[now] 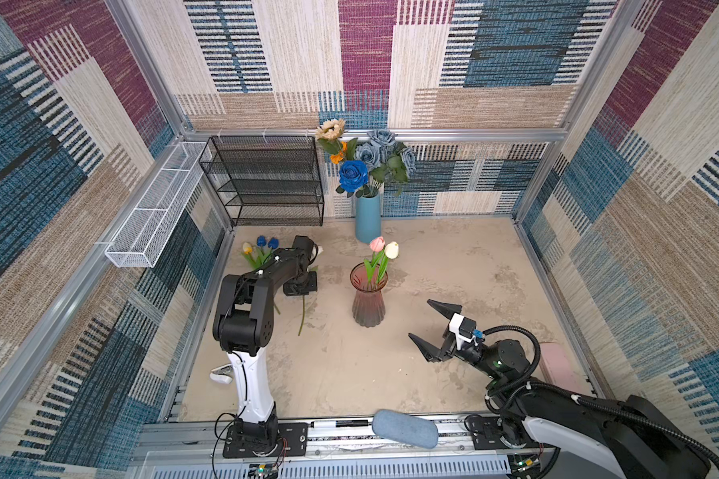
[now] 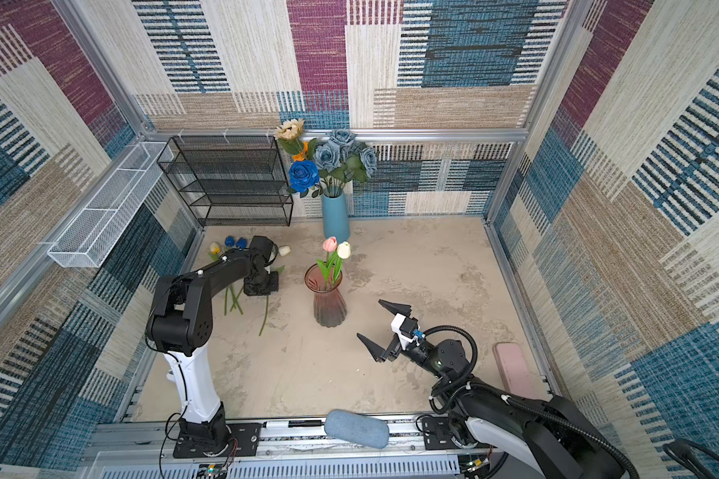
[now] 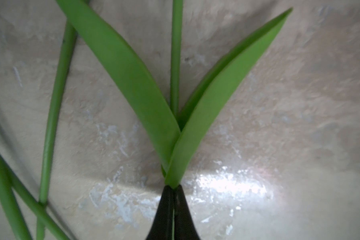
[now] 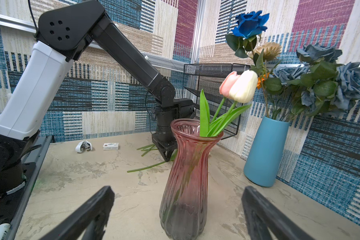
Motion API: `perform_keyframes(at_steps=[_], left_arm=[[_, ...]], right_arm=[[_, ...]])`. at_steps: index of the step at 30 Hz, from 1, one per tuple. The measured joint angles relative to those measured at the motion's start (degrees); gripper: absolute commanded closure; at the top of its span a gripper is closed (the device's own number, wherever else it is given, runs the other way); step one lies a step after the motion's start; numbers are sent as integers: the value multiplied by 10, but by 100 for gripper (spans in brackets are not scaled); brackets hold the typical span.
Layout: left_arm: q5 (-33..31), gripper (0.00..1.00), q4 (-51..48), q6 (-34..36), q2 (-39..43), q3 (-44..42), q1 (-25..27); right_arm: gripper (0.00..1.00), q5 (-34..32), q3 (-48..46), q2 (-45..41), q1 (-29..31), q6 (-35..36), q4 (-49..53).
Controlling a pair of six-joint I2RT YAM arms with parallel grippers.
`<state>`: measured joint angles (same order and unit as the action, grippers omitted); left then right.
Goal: Arrange the flowers into the vase
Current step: 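Grasp another white tulip stem with the left gripper and lift it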
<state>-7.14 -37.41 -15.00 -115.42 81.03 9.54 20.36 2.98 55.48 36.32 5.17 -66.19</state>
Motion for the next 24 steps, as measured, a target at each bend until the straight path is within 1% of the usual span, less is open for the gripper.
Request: perform_keyframes(at_steps=[3,7,10,14,17,21,24], left_arm=[[3,100,-4,0,16,-14,3],[15,100,-5,0,62,-33,8],[18,100,-2,0,112,-45,11],[42,100,15,1,195,-75,11],[60,100,63,7,281,-124,18],[109,100,197,35,415,-232,48],[155,100,289,56,485,-291,65]], right_arm=[[0,0,0,2,0,0,1],[0,0,0,-1,0,-2,0],[0,-1,0,3,0,-2,0],[0,-2,0,3,0,-2,0],[0,-5,-1,6,0,-2,0],[0,-5,-1,12,0,-2,0],[0,-5,-1,19,0,-2,-7]])
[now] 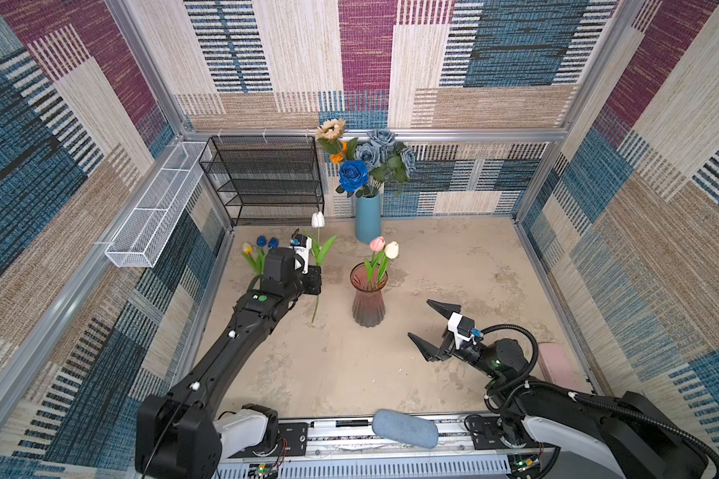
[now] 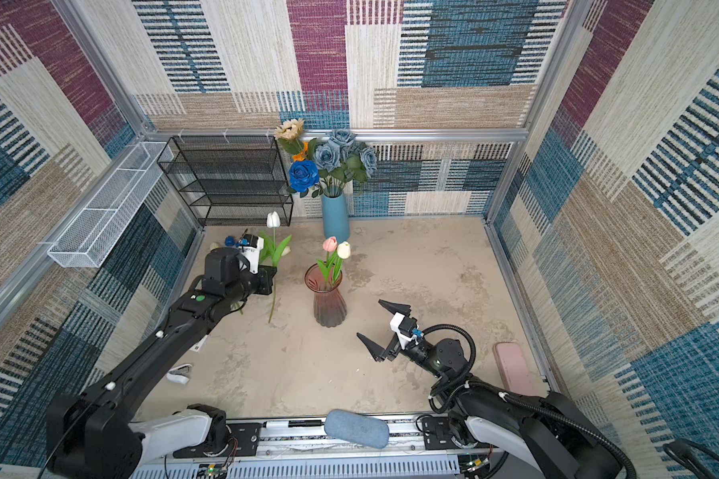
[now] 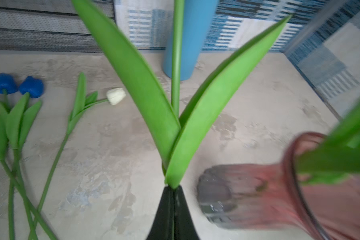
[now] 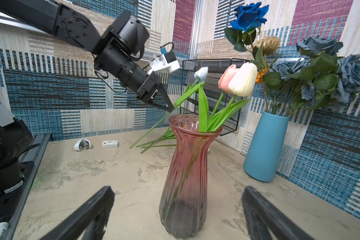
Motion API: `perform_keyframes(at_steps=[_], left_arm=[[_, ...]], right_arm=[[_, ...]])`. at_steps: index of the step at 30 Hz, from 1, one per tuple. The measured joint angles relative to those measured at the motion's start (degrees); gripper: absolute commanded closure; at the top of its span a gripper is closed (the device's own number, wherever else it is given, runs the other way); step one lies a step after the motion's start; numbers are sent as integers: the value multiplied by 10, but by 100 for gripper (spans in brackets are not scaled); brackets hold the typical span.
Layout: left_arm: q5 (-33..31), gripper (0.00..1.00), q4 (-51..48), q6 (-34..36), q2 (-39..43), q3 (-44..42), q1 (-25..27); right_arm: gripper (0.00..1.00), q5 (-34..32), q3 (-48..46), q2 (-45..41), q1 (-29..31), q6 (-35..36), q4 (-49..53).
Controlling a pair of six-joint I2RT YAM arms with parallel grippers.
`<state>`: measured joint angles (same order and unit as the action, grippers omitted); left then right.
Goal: Arrange the flowers into the vase
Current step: 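Grasp another white tulip stem with the left gripper and lift it, then carry the white tulip over the pink vase and lower its stem in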
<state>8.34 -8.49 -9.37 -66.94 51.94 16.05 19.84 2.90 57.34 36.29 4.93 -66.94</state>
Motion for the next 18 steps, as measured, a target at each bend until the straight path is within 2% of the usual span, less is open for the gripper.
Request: perform_keyframes(at_steps=[8,13,18], left_arm=[[78,100,223,50,125,-97,48],[120,100,318,49,140,-104,65],[147,100,390,35,115,-89,85]], right_arm=[[0,0,0,4,0,-2,-7],[0,-1,0,5,0,-2,-9],[0,-1,1,12,0,-2,-11]])
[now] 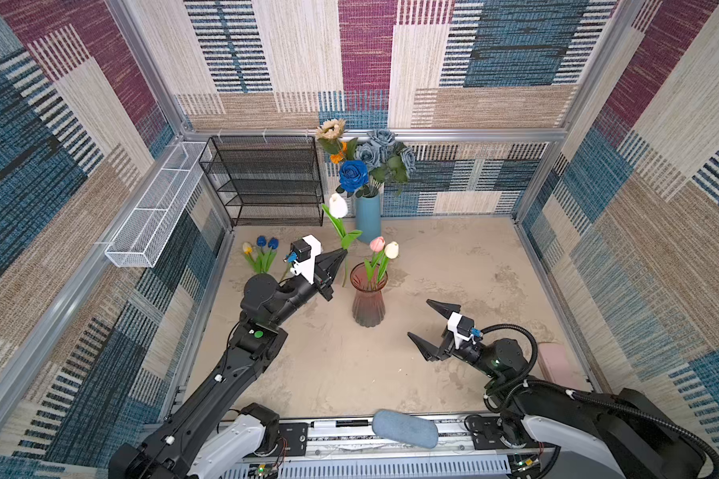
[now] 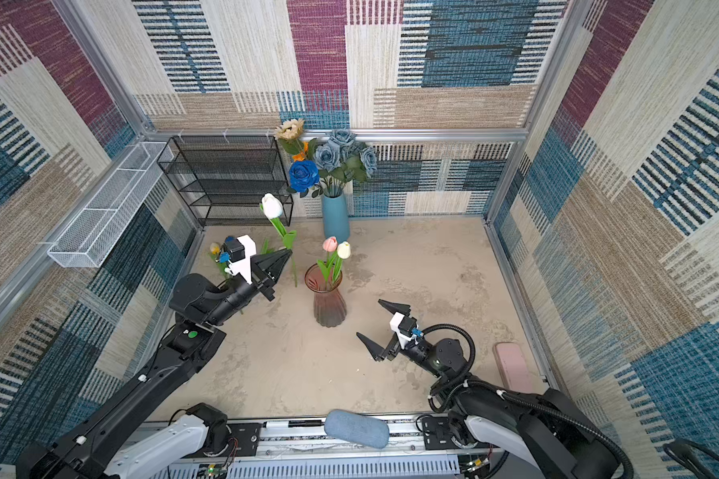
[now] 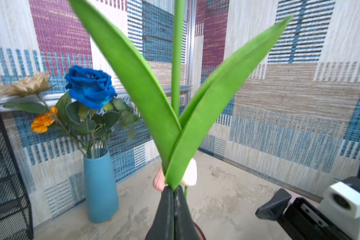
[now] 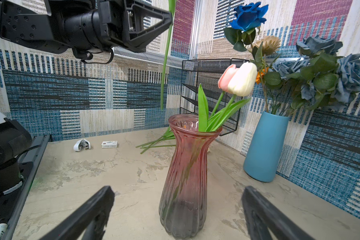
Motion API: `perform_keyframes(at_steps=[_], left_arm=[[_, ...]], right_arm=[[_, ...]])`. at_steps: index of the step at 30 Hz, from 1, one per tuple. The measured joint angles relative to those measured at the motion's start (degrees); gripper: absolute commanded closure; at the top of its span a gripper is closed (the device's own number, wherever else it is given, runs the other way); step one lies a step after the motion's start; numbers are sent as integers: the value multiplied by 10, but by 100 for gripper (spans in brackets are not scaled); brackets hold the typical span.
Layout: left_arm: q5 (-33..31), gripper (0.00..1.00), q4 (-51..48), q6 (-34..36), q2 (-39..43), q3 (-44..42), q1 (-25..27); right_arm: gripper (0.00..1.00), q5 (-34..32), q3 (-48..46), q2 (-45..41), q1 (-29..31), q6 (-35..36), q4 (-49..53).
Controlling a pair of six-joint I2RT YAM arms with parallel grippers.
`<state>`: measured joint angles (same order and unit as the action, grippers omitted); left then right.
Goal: Arrange the flowers into the vase
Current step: 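Carry the white tulip over the pink vase and lower its stem in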
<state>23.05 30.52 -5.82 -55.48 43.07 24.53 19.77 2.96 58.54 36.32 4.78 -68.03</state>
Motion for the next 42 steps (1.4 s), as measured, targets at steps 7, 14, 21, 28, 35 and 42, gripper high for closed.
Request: perform_keyframes(at_steps=[7,14,21,28,35,42], left_arm=[[13,100,94,-20,-73,19,16],[13,100,131,-21,-144,29,20],[11,100,138,-19,-184,24,21],[10,58,111,-15,-207,15,25],[-1,42,62,0,-207,17,28],[-21,41,0,30,-158,14,29]], right_arm=[[0,2,2,4,0,0,0],[0,2,2,-7,0,0,-1],[0,2,1,-9,0,0,0],[0,2,1,-3,0,0,0],[0,2,1,9,0,0,-2],[0,2,1,5,0,0,-2]])
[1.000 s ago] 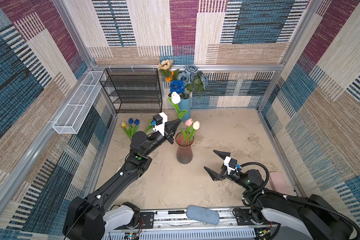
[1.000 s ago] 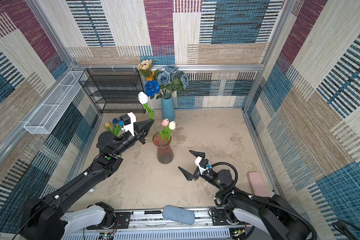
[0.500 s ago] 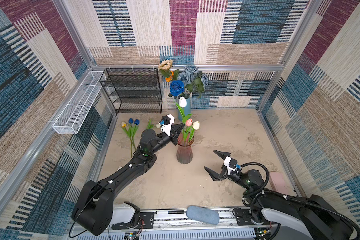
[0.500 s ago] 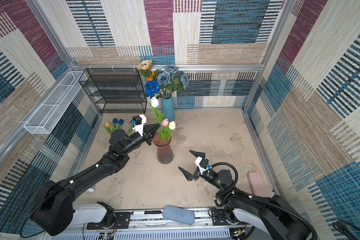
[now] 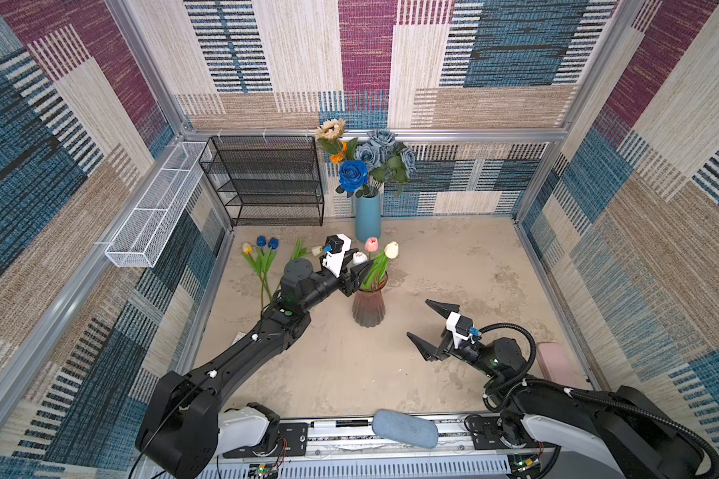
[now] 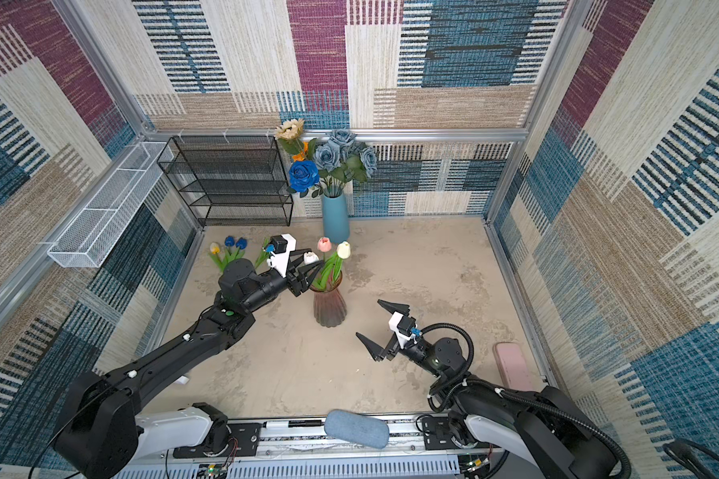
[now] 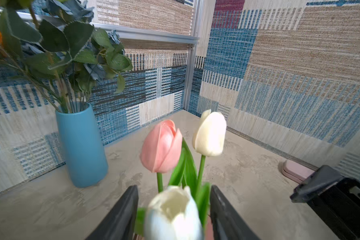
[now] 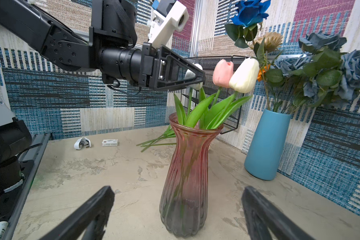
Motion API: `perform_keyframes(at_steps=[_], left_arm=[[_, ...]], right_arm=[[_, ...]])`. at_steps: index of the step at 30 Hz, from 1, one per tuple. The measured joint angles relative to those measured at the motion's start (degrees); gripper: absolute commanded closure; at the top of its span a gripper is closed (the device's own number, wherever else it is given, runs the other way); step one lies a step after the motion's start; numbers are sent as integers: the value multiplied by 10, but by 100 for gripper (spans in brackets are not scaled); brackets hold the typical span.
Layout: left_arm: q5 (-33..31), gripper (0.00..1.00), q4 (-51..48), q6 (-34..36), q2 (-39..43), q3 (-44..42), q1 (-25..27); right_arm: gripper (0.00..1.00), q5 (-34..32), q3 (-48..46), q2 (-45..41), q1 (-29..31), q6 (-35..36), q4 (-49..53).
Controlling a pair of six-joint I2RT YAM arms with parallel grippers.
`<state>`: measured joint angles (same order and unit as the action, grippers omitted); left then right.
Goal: Arrange the flowers into the vase
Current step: 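Carry the white tulip over the pink vase and lower its stem in, then open the left gripper and move it back to the loose tulips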
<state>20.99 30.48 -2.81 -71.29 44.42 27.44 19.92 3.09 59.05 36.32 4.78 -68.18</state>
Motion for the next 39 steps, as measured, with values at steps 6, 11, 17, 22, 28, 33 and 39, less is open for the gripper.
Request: perform_keyframes(at_steps=[6,11,17,22,28,33,39], left_arm=[[-50,40,-96,39,52,12,-4],[-81,39,-141,66,109,14,-33],[-90,35,-147,72,147,0,-76],[-152,35,-209,59,77,49,-135],[-212,45,-395,14,-101,188,-207],[-232,62,-546,12,-242,295,-220],[-257,57,-661,11,-358,385,-243]], right_arm=[[0,0,0,-6,0,0,0],[0,0,-1,-12,0,0,-1],[0,0,-1,-16,0,0,1],[0,0,-1,-18,0,0,0],[0,0,-1,-19,0,0,2],[0,0,0,-15,0,0,3],[0,0,4,-3,0,0,4]])
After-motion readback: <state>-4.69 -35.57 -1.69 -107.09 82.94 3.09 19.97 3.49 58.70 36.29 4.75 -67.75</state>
